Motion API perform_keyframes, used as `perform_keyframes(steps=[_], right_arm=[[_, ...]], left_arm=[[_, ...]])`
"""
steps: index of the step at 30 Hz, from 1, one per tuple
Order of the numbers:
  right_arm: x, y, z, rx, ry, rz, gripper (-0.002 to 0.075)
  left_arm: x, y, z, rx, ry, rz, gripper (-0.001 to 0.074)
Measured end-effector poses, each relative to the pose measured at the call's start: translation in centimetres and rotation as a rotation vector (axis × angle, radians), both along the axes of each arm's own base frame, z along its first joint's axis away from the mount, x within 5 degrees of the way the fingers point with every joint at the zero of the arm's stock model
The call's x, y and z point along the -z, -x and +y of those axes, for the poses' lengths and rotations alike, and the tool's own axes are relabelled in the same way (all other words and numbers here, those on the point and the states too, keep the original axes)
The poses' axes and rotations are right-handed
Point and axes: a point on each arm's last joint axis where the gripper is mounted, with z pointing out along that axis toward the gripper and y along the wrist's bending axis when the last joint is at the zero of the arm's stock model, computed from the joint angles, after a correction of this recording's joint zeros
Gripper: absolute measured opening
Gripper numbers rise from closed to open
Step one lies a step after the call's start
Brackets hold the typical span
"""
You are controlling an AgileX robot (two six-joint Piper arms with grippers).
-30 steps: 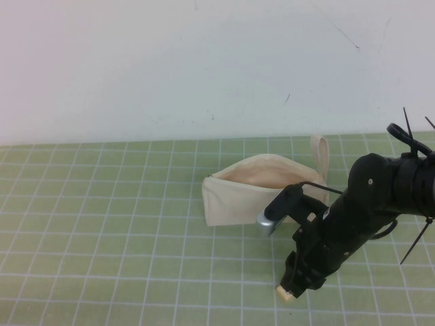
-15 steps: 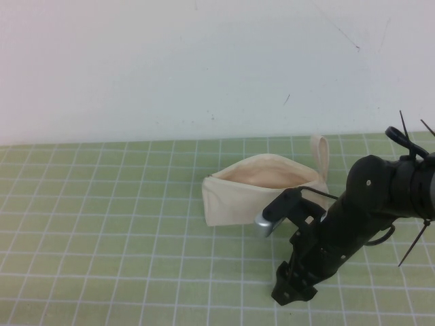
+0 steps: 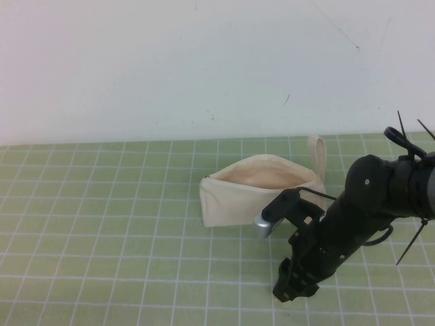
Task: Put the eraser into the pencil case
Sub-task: Pick up the eraser from the table
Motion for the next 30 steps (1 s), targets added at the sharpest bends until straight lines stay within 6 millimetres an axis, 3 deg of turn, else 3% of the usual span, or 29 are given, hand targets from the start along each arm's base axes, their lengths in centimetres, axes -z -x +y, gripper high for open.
perform_keyframes(steps=[7, 21, 30], right_arm=[[-0.7, 0.2, 0.3, -0.052, -0.002, 0.076, 0.0301], [-7.7, -1.8, 2.2, -0.222, -0.066, 0.089, 0.0252], [-5.0, -1.6, 2.2, -0.294, -0.018, 0.206, 0.0235]], left_arm=[[0.0, 0.0, 0.0, 0.000, 0.000, 0.000, -0.0001], [0.0, 0.0, 0.0, 0.000, 0.000, 0.000, -0.0001], [0.0, 0.0, 0.0, 0.000, 0.000, 0.000, -0.0001]])
